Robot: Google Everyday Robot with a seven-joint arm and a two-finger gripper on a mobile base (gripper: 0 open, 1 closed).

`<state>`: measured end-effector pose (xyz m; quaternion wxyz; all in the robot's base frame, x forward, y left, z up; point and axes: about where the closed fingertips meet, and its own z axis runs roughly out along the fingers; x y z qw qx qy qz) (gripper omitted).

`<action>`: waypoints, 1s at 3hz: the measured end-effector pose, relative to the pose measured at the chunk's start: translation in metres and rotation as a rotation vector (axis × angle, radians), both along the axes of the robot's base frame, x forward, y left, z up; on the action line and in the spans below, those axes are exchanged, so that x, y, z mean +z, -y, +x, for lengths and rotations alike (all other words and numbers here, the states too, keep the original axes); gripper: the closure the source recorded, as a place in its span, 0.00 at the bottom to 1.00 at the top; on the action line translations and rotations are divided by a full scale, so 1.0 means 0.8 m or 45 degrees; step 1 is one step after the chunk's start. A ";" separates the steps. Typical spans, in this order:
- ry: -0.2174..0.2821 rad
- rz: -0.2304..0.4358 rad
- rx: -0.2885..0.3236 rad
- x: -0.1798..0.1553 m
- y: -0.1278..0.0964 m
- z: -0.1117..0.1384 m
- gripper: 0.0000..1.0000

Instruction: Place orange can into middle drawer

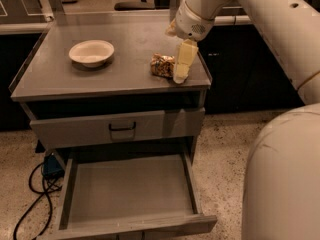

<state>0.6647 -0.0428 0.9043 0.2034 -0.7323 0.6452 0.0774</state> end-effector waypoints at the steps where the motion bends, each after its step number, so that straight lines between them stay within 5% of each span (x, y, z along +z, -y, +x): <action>1: -0.015 0.142 0.072 -0.017 0.001 0.022 0.00; 3: -0.035 0.202 0.051 -0.030 0.021 0.031 0.00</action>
Offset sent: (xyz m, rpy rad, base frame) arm 0.0090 -0.0054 -0.0123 0.0824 0.0214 0.0486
